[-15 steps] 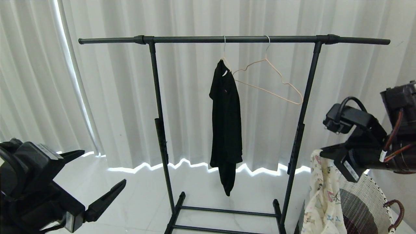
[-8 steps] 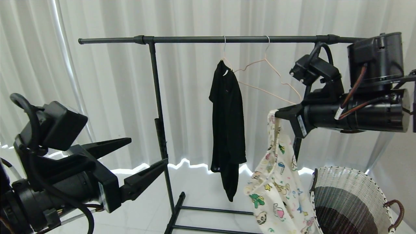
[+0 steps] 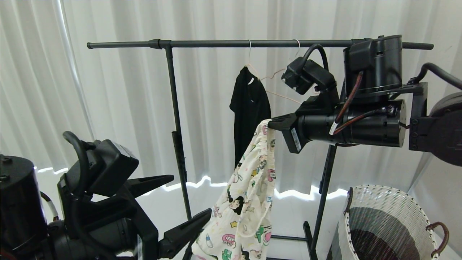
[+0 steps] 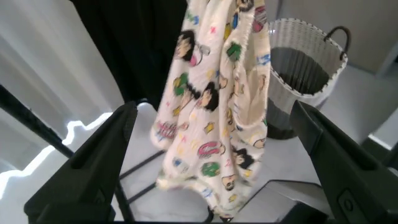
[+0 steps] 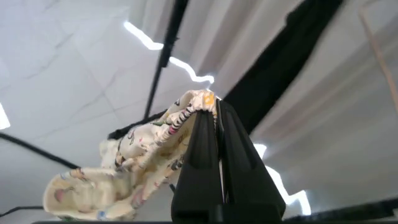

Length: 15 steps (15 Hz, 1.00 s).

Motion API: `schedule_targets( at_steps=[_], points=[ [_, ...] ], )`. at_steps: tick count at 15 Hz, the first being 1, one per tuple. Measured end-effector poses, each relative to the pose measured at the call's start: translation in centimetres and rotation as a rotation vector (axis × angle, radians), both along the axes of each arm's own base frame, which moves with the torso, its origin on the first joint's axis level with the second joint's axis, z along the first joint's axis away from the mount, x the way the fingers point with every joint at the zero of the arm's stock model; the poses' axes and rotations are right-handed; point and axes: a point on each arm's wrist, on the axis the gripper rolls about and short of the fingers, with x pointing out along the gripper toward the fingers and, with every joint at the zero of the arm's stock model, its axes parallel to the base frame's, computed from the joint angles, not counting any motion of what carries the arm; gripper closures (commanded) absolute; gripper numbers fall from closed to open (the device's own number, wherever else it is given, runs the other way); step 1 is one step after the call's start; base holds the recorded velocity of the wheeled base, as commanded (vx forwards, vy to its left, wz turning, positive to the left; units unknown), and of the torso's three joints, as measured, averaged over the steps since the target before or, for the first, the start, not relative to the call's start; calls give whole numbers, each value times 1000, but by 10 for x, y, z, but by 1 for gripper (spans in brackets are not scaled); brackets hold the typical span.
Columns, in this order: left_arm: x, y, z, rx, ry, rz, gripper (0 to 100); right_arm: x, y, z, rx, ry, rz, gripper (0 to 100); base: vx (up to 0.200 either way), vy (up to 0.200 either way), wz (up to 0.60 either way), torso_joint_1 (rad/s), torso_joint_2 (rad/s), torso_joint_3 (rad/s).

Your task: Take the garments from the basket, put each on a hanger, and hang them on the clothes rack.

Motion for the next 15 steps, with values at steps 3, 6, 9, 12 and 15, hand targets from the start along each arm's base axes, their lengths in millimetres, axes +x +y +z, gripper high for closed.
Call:
schedule_targets(
  at_steps=[3, 6, 9, 12, 15],
  points=[
    [-4, -10, -3, -33, 60, -38, 0, -19, 19, 0, -2, -4, 70, 100, 0, 0, 0, 0, 0, 0],
    [-7, -28, -3, -138, 187, -49, 0, -28, 28, 0, -8, -9, 84, 100, 0, 0, 0, 0, 0, 0],
    [4, -45, 0, -154, 204, 44, 0, -29, 31, 5, -2, -16, 88, 100, 0, 0, 0, 0, 0, 0],
    [19, -63, -10, -100, 204, 137, 0, -29, 31, 11, -2, -16, 88, 100, 0, 0, 0, 0, 0, 0],
    [27, -69, -32, -21, 241, 186, 0, -29, 30, 19, 3, -20, 86, 100, 0, 0, 0, 0, 0, 0]
  ],
)
